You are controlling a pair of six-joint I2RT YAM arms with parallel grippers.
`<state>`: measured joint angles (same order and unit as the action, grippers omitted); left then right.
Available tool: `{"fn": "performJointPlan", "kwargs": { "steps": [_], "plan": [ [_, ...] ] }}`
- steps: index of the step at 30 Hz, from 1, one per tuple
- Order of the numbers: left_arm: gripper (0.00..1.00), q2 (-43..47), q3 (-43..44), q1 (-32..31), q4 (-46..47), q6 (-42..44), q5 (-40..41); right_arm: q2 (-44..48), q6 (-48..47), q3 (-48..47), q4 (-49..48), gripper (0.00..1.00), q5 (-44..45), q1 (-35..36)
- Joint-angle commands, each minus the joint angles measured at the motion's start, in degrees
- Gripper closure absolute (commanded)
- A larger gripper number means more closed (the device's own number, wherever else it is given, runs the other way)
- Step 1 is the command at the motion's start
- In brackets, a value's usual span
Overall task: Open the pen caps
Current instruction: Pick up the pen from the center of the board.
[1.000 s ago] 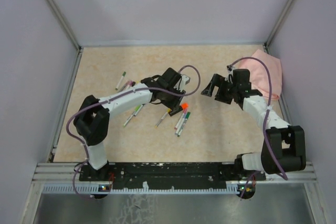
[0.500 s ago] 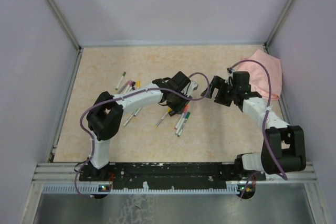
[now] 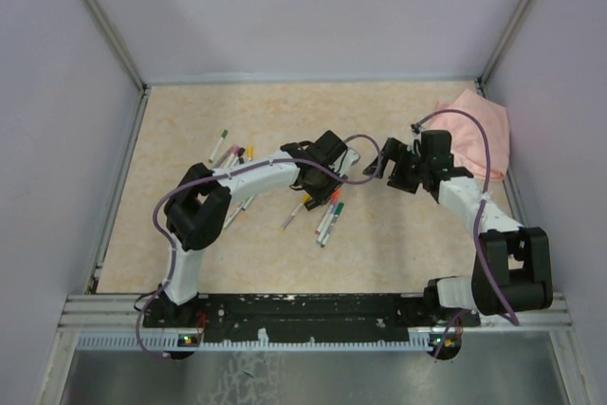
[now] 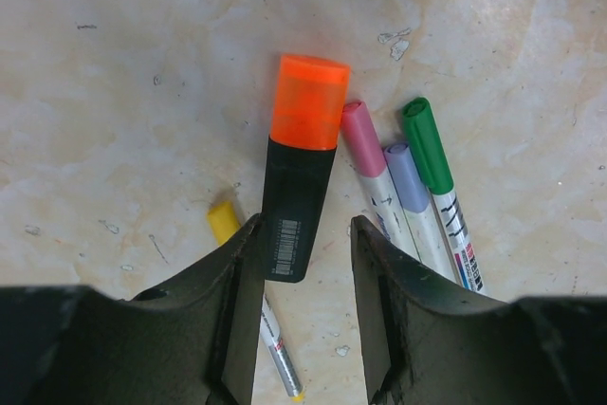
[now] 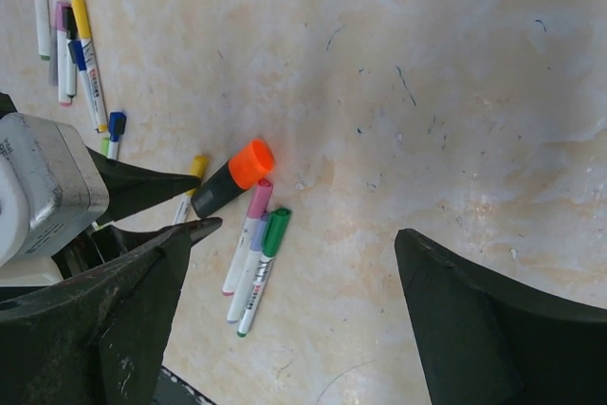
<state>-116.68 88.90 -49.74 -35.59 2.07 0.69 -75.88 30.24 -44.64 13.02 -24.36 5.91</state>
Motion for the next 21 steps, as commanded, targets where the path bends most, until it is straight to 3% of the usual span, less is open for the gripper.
{"fn": "performJointPlan", "kwargs": {
  "steps": [1,21],
  "plan": [
    [0.54,-1.9,2.2,0.5,0.7,2.1,0.8,1.8,0.3,-0.4,-1.8,0.11,-1.0,-0.5],
    [0.59,-5.0,0.5,2.1,2.1,2.6,0.1,1.1,0.4,-0.5,-2.3,0.11,-1.5,-1.2]
  ]
}}
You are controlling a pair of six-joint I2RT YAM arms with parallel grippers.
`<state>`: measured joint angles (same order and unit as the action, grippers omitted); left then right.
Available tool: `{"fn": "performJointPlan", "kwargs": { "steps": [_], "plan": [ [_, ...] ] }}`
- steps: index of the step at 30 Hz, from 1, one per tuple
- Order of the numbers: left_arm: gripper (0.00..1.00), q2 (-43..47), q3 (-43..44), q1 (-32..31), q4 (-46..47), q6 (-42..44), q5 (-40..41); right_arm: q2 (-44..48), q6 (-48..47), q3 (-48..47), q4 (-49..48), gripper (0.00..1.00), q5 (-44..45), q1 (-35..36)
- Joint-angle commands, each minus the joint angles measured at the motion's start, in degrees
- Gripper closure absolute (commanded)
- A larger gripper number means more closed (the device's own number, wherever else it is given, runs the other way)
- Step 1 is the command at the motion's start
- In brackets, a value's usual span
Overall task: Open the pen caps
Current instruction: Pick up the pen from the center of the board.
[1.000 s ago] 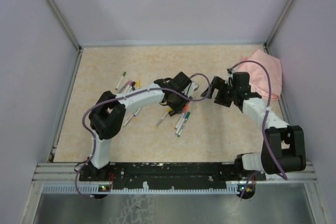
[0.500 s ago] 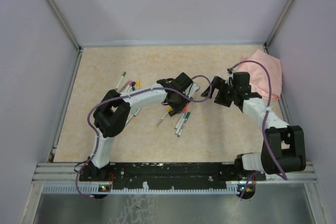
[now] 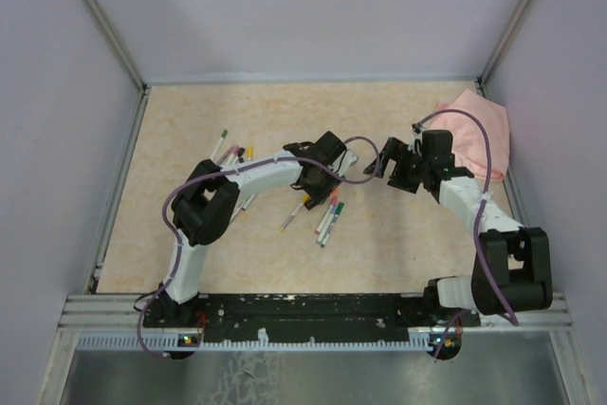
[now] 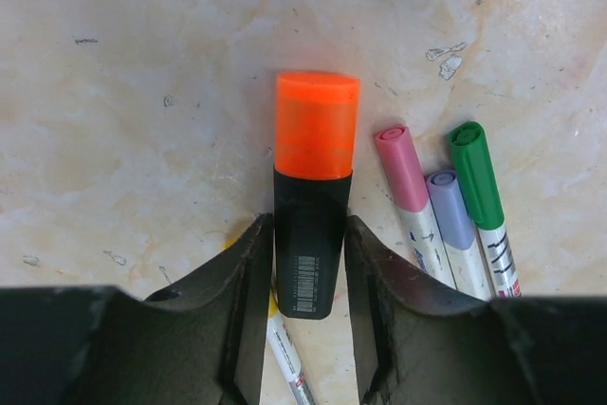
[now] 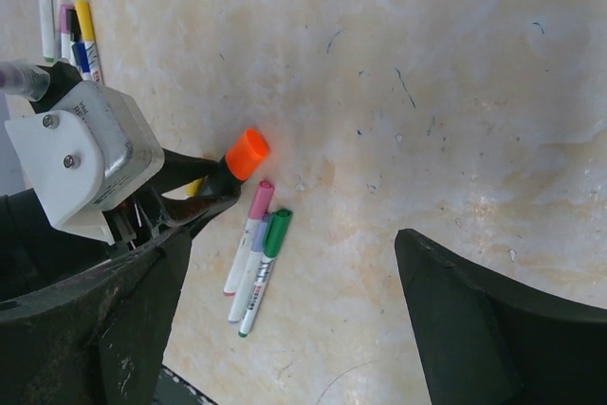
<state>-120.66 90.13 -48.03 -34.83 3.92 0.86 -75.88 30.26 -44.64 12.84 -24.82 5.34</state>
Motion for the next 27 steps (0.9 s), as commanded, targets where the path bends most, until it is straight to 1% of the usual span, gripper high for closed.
{"fn": "performJointPlan", "kwargs": {
  "steps": [1,4,11,16,18,20,22,27],
  "plan": [
    [0.6,-1.0,-0.9,0.4,1.5,0.8,0.2,1.2,0.4,-0.5,-2.2,0.11,-1.0,-0.7],
    [0.64,-1.1,-0.9,0.7,2.0,0.9,0.6,1.1,0.4,-0.5,-2.3,0.11,-1.2,-0.8],
    [0.78,0.3,-0.3,2.2,4.3,0.7,-0.2,1.1,0.4,-0.9,-3.2,0.13,-2.4,-0.9],
    [0.83,4.1,-0.1,5.0,7.6,-1.7,-5.4,1.1,0.0,-1.4,-5.2,0.17,-5.0,-1.0],
    [0.84,5.9,-0.2,6.7,8.9,-3.3,-9.2,1.1,-0.4,-1.9,-6.5,0.2,-6.4,-0.9],
    [0.85,7.6,-0.9,8.9,10.3,-5.1,-14.8,1.0,-0.8,-2.7,-7.8,0.23,-8.1,-1.0],
    [0.86,9.2,-1.9,11.4,12.0,-7.0,-21.3,0.8,-1.8,-4.0,-8.9,0.27,-9.9,-1.0],
    [0.87,12.9,-6.2,18.4,17.6,-13.2,-39.2,-0.5,-1.9,-7.0,-14.2,0.31,-16.7,-0.4]
  ]
}}
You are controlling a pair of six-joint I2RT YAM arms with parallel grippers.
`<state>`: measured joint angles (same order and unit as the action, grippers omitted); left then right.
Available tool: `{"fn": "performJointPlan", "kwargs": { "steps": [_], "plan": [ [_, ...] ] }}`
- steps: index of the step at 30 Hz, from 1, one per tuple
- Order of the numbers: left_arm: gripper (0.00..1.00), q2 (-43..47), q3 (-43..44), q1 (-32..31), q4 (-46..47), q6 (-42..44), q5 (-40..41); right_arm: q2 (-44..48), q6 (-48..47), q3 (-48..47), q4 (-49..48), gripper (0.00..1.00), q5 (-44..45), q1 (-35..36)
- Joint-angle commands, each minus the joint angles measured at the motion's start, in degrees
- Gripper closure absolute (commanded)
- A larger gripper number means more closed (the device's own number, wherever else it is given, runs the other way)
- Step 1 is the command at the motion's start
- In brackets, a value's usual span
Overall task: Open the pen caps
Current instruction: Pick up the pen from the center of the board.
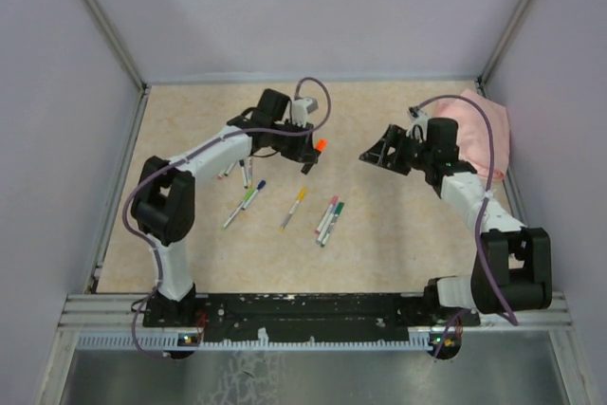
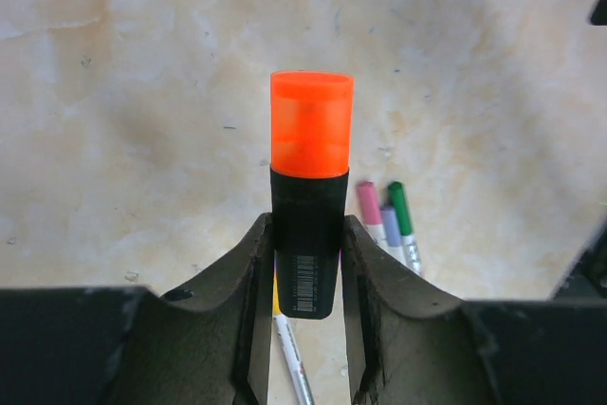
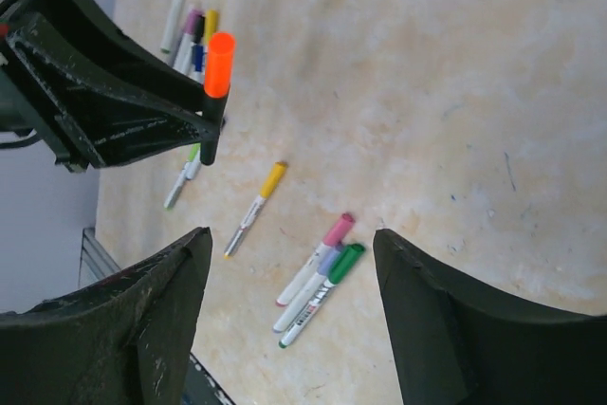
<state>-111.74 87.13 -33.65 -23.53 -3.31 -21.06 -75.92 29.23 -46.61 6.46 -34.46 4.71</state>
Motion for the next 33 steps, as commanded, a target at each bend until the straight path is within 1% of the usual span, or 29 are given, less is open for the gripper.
{"fn": "performJointPlan", "kwargs": {
  "steps": [1,5,7,9,11,12,13,14,15,17,18,19,21,25,27,33],
  "plan": [
    [0.87,4.6,-4.4,5.2,8.2,-7.4,-20.7,-0.7,-0.2,-5.4,-9.6,0.31,-7.7,0.5],
    [0.87,7.6,-9.3,9.0,17.8,-14.7,-33.8,-1.9,0.7,-7.9,-16.1,0.31,-10.1,3.5],
    [0.87,8.2,-11.7,10.5,24.9,-19.8,-39.6,-2.3,1.1,-9.2,-19.8,0.31,-10.4,4.4],
    [0.87,8.6,-14.4,11.8,32.5,-26.0,-45.6,-2.1,1.9,-8.5,-26.9,0.31,-11.5,5.0],
    [0.87,8.8,-17.9,13.0,40.6,-32.3,-48.2,-2.0,3.9,-7.0,-34.0,0.31,-11.6,5.0],
    [0.87,9.1,-19.1,13.5,43.4,-34.4,-48.4,-2.4,5.0,-6.7,-35.8,0.31,-11.3,5.0],
    [0.88,9.5,-19.8,13.9,44.6,-35.3,-48.0,-3.1,6.3,-7.5,-34.8,0.31,-9.8,5.0],
    [0.88,9.8,-20.0,14.2,43.4,-34.6,-46.5,-4.1,7.5,-9.1,-31.2,0.31,-7.8,5.0],
    [0.88,10.5,-19.5,14.4,40.4,-31.6,-44.1,-5.2,8.4,-11.3,-27.7,0.31,-7.1,5.0],
    [0.89,12.3,-18.0,13.8,31.9,-23.2,-37.7,-7.3,11.6,-14.3,-24.8,0.31,-7.4,5.7],
    [0.89,13.2,-17.6,13.4,28.9,-19.7,-34.7,-7.6,12.9,-15.3,-22.7,0.32,-5.1,6.5],
    [0.89,14.0,-17.2,12.9,26.7,-16.6,-31.6,-7.8,14.0,-16.2,-20.4,0.32,-2.8,7.7],
    [0.89,15.3,-16.8,12.1,24.1,-13.2,-26.3,-8.8,15.3,-18.1,-15.9,0.32,0.5,9.6],
    [0.89,16.0,-15.2,9.8,19.6,-9.3,-18.2,-11.8,15.1,-23.8,-6.5,0.32,4.8,13.8],
    [0.89,16.1,-14.5,8.5,18.6,-8.0,-15.3,-13.1,15.5,-25.6,-5.6,0.33,5.7,15.8],
    [0.89,16.2,-13.1,6.5,17.2,-7.0,-11.2,-16.2,15.1,-30.1,0.9,0.37,9.5,18.0]
  ]
}}
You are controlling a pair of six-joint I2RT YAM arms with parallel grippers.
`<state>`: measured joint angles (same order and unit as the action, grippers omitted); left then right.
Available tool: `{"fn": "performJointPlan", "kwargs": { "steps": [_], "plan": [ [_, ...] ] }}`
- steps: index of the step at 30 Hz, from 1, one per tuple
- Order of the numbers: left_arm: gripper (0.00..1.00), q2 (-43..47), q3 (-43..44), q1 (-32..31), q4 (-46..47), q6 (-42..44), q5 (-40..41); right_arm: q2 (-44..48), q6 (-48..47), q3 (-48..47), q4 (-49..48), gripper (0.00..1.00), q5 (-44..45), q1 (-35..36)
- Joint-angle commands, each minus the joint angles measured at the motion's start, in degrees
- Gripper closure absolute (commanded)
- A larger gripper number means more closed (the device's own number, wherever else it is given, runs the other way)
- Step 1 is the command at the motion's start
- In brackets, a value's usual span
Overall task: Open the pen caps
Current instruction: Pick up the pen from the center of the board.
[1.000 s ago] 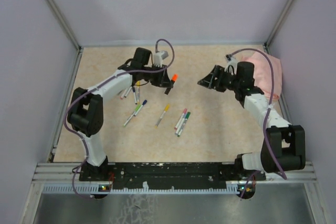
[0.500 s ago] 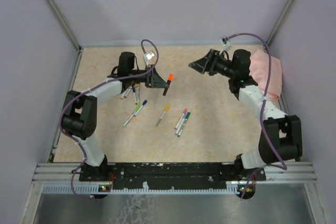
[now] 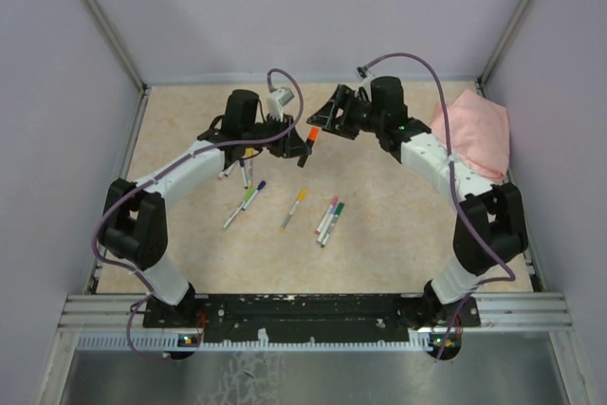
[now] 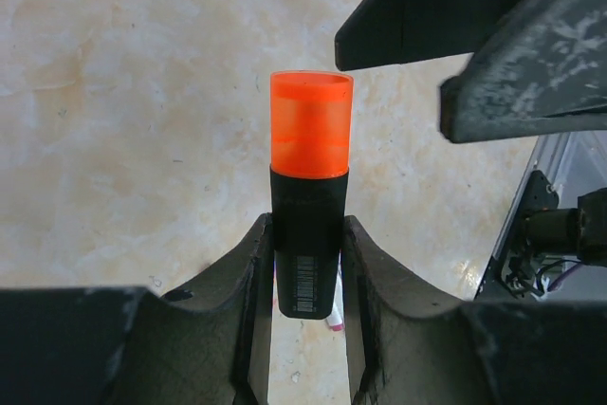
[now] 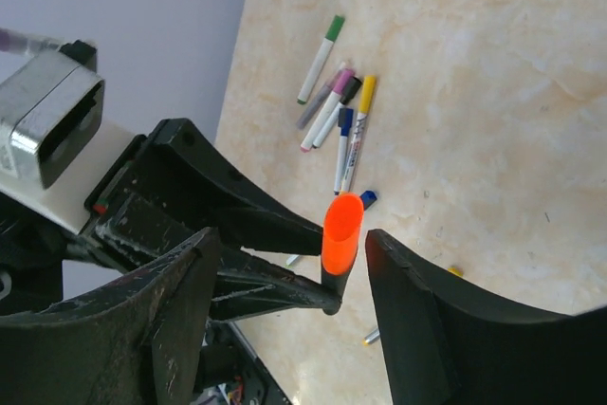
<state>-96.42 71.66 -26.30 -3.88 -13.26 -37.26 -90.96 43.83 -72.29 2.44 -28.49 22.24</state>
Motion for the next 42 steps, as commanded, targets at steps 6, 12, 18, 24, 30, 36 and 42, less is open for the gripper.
{"fn": "performJointPlan", "kwargs": {
  "steps": [6,12,18,24,30,36,42],
  "plan": [
    [0.89,1.4,2.7,-1.5,-2.8,3.0,6.0,-3.0,0.5,-5.5,6.5,0.42,3.2,2.2],
    [0.89,1.8,3.0,-2.3,-3.3,3.5,7.8,-3.2,0.9,-6.1,6.1,0.53,3.2,3.5],
    [0.89,2.2,3.3,-3.0,-3.9,3.5,9.0,-5.8,1.1,-6.7,6.8,0.6,3.7,4.1],
    [0.89,2.6,3.2,-3.5,-4.4,3.4,10.0,-6.3,0.7,-7.4,7.7,0.64,4.2,4.6],
    [0.88,3.2,3.0,-4.0,-4.7,3.3,10.3,-6.0,0.2,-7.3,7.3,0.74,4.4,4.7],
    [0.87,3.8,2.9,-4.1,-4.7,3.2,10.5,-5.6,-0.2,-6.9,6.3,0.92,3.8,4.7],
    [0.58,5.0,2.2,-4.1,-4.4,2.9,9.3,-4.3,-0.2,-4.8,2.0,0.98,1.8,4.5]
  ]
}}
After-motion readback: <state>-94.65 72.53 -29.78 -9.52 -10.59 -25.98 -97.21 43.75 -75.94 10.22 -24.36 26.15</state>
